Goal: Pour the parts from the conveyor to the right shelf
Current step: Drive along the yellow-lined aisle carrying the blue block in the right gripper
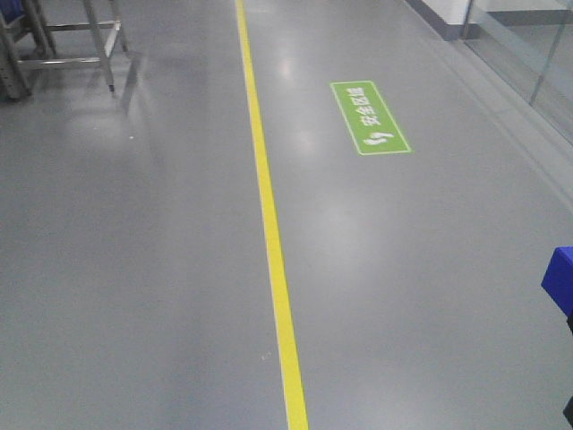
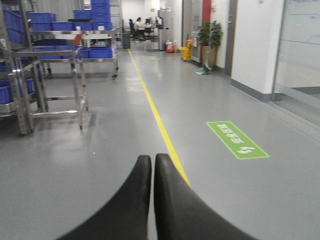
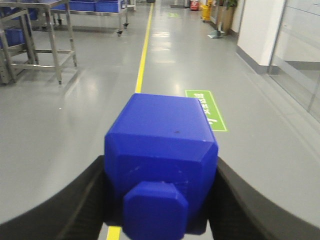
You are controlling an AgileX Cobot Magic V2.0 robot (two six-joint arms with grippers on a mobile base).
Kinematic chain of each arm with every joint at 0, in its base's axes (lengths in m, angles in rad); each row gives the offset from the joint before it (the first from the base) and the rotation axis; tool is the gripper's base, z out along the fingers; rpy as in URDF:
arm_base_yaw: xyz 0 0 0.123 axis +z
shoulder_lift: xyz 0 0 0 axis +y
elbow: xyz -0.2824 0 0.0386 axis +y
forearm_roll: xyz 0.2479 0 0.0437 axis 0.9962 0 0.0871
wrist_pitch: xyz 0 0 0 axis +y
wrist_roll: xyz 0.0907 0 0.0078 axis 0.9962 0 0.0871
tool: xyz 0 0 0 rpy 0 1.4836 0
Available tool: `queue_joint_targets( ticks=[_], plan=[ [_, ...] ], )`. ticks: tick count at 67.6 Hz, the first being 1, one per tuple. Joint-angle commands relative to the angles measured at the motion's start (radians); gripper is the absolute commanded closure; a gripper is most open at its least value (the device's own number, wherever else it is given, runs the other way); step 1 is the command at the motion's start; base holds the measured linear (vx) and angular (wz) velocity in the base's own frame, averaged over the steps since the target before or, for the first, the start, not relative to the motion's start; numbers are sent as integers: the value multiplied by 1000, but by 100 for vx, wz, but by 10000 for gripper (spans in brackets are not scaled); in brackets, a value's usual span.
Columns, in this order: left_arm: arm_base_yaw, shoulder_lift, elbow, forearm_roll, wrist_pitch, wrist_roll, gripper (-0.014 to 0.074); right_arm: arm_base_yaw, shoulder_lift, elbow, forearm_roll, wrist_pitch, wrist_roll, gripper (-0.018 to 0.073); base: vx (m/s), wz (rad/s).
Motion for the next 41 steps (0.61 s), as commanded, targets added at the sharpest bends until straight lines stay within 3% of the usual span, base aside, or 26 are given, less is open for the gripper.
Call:
queue_joint_targets(
  ticks=[1, 41],
  plan=[
    [-4, -5, -20, -6, -73, -7, 603, -2, 9, -25, 4, -76, -8, 561, 46, 33],
    [-4, -5, -20, -6, -73, -7, 603, -2, 9, -25, 4, -76, -8, 561, 49, 19]
  ],
)
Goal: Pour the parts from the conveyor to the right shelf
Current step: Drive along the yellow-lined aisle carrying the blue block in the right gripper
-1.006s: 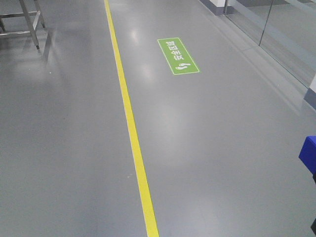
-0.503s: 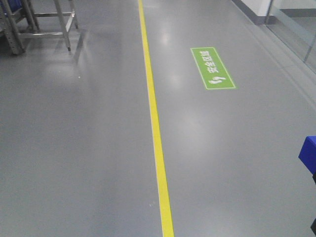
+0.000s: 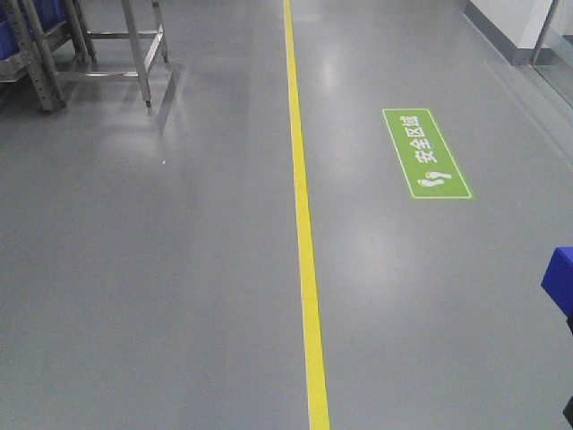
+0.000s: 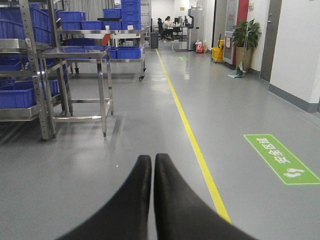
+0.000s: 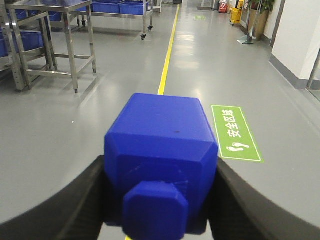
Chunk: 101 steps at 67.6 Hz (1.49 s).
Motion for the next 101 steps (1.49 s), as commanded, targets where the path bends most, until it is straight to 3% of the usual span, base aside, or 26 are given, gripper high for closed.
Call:
queue_joint_targets(
  ticks=[1, 101],
  plan=[
    [-4, -5, -20, -6, -73, -7, 603, -2, 9, -25, 4, -76, -8, 561, 53, -2],
    [-4, -5, -20, -6, -73, -7, 603, -2, 9, -25, 4, -78, -8, 561, 61, 2]
  ],
)
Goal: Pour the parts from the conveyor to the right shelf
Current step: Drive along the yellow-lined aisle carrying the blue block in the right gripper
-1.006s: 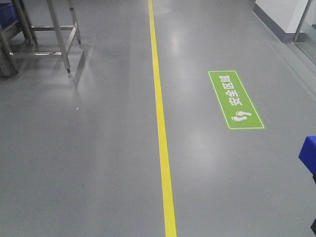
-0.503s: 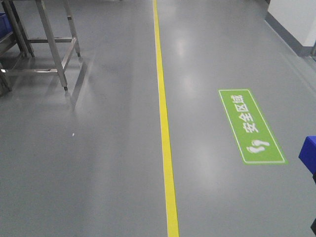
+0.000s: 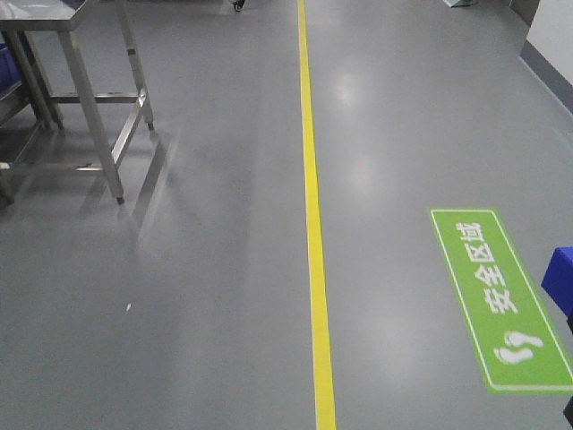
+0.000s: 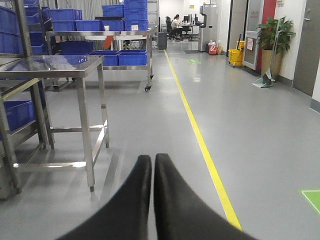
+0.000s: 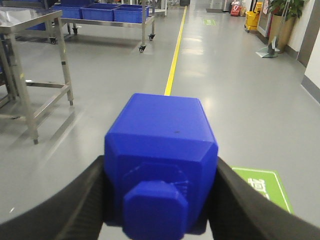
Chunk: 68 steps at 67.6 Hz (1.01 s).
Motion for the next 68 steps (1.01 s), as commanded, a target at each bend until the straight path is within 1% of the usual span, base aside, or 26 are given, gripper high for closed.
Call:
queue_joint_targets(
  ticks=[1, 68],
  plan=[
    [-4, -5, -20, -6, -73, -7, 603, -2, 9, -25, 4, -78, -8, 561, 67, 0],
    [-4, -5, -20, -6, -73, -7, 603, -2, 9, -25, 4, -76, -8, 561, 71, -6]
  ],
)
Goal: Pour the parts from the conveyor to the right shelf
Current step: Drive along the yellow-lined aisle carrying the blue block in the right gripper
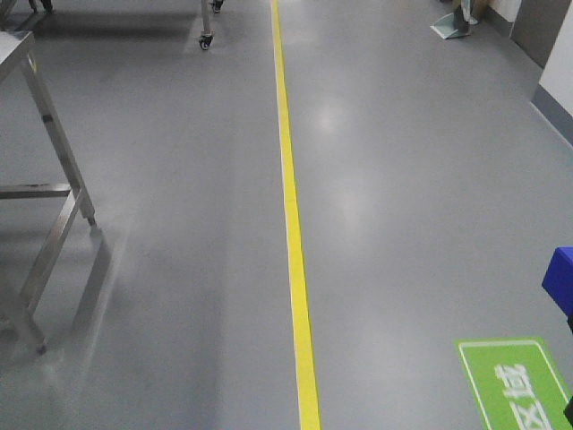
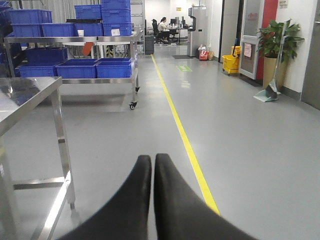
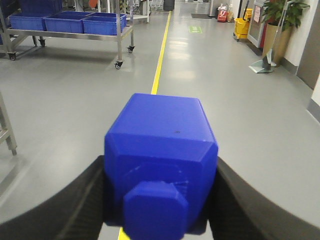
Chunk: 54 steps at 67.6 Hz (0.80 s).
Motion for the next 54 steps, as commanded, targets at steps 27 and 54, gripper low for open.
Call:
queue_joint_targets(
  ticks=[27, 54],
  plan=[
    [-4, -5, -20, -6, -73, -7, 603, -2, 9, -25, 4, -77, -8, 561, 74, 6],
    [-4, -5, -20, -6, -73, -7, 603, -2, 9, -25, 4, -77, -8, 561, 74, -2]
  ],
)
